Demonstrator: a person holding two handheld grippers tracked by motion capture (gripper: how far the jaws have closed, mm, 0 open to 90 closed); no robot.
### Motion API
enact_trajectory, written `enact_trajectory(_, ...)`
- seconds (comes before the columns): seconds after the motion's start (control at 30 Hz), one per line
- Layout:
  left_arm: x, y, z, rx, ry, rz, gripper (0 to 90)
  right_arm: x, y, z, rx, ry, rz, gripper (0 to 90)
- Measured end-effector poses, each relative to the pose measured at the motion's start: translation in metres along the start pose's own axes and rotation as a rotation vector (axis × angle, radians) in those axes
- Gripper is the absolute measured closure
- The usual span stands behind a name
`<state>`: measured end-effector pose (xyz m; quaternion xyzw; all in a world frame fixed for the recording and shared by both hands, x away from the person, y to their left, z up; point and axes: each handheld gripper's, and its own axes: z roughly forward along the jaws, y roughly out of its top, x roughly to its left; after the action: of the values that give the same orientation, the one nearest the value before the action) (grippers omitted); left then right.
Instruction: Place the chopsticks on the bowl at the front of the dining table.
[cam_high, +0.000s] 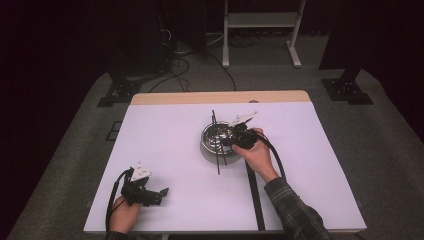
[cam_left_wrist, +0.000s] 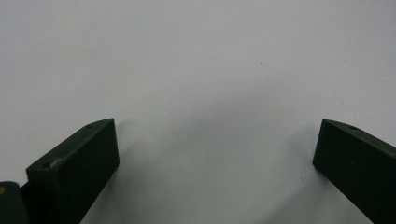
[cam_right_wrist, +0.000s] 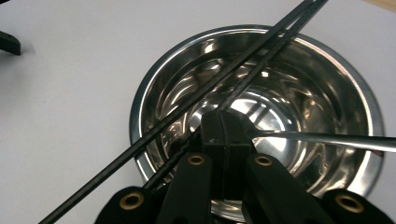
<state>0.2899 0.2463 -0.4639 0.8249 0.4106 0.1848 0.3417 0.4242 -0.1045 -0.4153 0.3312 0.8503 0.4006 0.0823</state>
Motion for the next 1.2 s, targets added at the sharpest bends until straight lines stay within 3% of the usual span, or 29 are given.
enact_trajectory(0.7, 0.0, 0.0, 0.0, 0.0, 0.0, 0.0, 0.0, 0.013, 0.002, 0.007, -0.002, 0.034, -0.03, 89.7)
enact_trajectory(0.87, 0.0, 0.0, 0.0, 0.0, 0.0, 0.0, 0.0, 0.014, 0.002, -0.001, -0.013, 0.033, -0.035, 89.7)
enact_trajectory(1.2, 0.0, 0.0, 0.0, -0.002, 0.001, -0.001, 0.0, 0.039, -0.004, -0.028, -0.036, 0.07, -0.095, 89.7)
